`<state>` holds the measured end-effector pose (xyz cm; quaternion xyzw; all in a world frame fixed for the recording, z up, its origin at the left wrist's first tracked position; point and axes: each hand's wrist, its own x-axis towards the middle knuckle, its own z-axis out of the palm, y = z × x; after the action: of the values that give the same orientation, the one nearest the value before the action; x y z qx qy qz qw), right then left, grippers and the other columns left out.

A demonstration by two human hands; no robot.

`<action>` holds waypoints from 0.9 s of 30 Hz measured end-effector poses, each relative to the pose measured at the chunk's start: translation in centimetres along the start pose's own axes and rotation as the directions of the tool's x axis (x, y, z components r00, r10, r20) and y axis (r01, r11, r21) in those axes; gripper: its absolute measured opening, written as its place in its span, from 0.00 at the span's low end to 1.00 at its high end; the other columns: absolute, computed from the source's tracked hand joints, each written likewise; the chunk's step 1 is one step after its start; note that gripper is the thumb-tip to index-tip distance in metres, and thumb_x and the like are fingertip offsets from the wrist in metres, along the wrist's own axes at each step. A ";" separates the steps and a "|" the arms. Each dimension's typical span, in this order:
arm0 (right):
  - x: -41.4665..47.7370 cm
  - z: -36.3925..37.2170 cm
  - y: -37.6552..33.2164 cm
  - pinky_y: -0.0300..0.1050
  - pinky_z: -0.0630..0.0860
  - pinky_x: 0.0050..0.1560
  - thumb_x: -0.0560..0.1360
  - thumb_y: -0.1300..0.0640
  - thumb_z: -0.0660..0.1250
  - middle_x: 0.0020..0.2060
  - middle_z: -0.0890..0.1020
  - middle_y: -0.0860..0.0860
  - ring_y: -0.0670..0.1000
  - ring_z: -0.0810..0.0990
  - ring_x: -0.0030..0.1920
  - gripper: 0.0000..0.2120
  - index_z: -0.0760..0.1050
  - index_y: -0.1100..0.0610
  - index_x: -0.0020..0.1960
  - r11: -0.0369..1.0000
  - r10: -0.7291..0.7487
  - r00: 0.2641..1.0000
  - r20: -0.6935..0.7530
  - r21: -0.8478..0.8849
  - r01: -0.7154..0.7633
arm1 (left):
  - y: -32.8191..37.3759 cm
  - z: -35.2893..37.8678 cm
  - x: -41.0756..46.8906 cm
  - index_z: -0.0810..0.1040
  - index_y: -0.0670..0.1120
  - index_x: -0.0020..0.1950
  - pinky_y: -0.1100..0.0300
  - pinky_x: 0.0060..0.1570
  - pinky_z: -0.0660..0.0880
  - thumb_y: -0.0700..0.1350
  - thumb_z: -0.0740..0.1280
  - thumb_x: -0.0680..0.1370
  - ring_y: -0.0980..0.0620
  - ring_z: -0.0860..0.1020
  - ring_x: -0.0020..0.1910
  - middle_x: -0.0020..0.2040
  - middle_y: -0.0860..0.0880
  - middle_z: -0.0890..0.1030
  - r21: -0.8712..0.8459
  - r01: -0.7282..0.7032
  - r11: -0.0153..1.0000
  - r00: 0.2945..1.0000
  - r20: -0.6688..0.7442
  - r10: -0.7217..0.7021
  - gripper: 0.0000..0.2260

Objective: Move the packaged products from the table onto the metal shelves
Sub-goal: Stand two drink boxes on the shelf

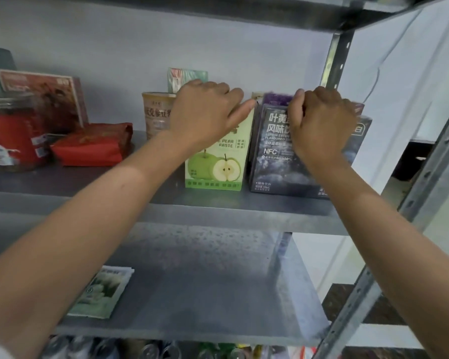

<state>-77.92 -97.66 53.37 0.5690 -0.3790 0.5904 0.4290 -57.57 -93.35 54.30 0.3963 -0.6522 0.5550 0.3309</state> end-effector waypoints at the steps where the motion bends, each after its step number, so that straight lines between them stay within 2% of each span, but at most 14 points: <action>1: 0.0 0.0 0.0 0.43 0.57 0.32 0.76 0.58 0.60 0.25 0.68 0.52 0.53 0.66 0.27 0.17 0.70 0.59 0.29 1.000 -0.002 1.000 -0.003 0.003 0.002 | -0.1 0.0 0.1 0.78 0.44 0.40 0.59 0.33 0.65 0.57 0.51 0.82 0.45 0.77 0.29 0.32 0.46 0.79 -0.028 0.004 1.000 0.999 0.035 -0.003 0.24; 4: -0.4 -0.1 -0.3 0.47 0.59 0.38 0.77 0.57 0.59 0.33 0.75 0.54 0.55 0.71 0.32 0.11 0.73 0.60 0.38 1.000 0.010 1.000 0.004 -0.011 -0.009 | -0.3 -0.1 0.3 0.79 0.44 0.42 0.58 0.34 0.62 0.58 0.48 0.82 0.44 0.77 0.31 0.34 0.45 0.80 -0.065 0.035 0.997 0.994 0.104 -0.028 0.26; 8: -2.1 -0.1 -0.7 0.48 0.61 0.46 0.79 0.57 0.57 0.40 0.77 0.55 0.56 0.73 0.39 0.11 0.74 0.60 0.43 0.999 0.009 1.000 -0.017 -0.046 -0.010 | -0.1 -0.1 -0.2 0.79 0.45 0.40 0.59 0.33 0.63 0.58 0.48 0.83 0.45 0.76 0.28 0.31 0.46 0.78 -0.054 0.051 0.997 0.999 0.017 -0.051 0.26; 14: -4.0 0.2 -1.0 0.53 0.69 0.56 0.80 0.55 0.57 0.46 0.78 0.59 0.56 0.68 0.50 0.13 0.77 0.62 0.47 0.998 0.035 0.998 -0.043 -0.055 -0.038 | 0.2 0.0 -0.2 0.78 0.46 0.37 0.61 0.32 0.61 0.56 0.53 0.82 0.46 0.74 0.25 0.28 0.48 0.76 -0.031 0.058 0.998 0.998 -0.022 -0.059 0.23; 17: -4.4 0.4 -1.1 0.55 0.68 0.62 0.80 0.54 0.56 0.47 0.78 0.59 0.57 0.70 0.51 0.15 0.77 0.62 0.51 0.998 0.026 0.999 -0.029 -0.056 -0.028 | 0.2 0.1 -0.5 0.78 0.46 0.38 0.61 0.32 0.62 0.57 0.50 0.83 0.46 0.75 0.27 0.30 0.48 0.77 -0.013 0.072 0.997 0.997 -0.034 -0.073 0.25; 21: -4.5 0.2 -0.9 0.57 0.66 0.65 0.81 0.53 0.54 0.49 0.78 0.59 0.59 0.72 0.53 0.17 0.77 0.62 0.55 0.998 0.027 1.000 0.009 -0.064 -0.026 | 0.5 0.1 -0.9 0.78 0.45 0.41 0.58 0.35 0.70 0.56 0.50 0.83 0.45 0.77 0.30 0.32 0.47 0.80 -0.009 0.083 0.997 0.994 -0.065 -0.083 0.24; 24: -4.8 -0.1 -0.8 0.57 0.62 0.69 0.82 0.51 0.53 0.50 0.78 0.59 0.61 0.75 0.53 0.19 0.76 0.62 0.59 0.997 0.008 0.998 0.064 -0.077 -0.003 | 0.5 -0.2 -1.0 0.79 0.44 0.42 0.57 0.36 0.72 0.55 0.53 0.82 0.45 0.78 0.31 0.34 0.47 0.80 -0.005 0.100 0.995 0.994 -0.039 -0.100 0.21; 27: -4.7 -0.7 -0.5 0.56 0.60 0.71 0.82 0.50 0.52 0.51 0.78 0.59 0.60 0.75 0.55 0.20 0.75 0.61 0.62 0.997 -0.017 0.992 0.126 -0.077 0.027 | 0.5 -0.8 -0.9 0.78 0.43 0.46 0.54 0.39 0.72 0.55 0.52 0.82 0.44 0.79 0.35 0.38 0.45 0.81 -0.003 0.086 0.996 0.996 0.034 -0.086 0.21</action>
<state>-77.80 -97.17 48.60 0.5919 -0.4216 0.5334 0.4329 -57.61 -92.41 53.39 0.4327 -0.6412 0.5320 0.3444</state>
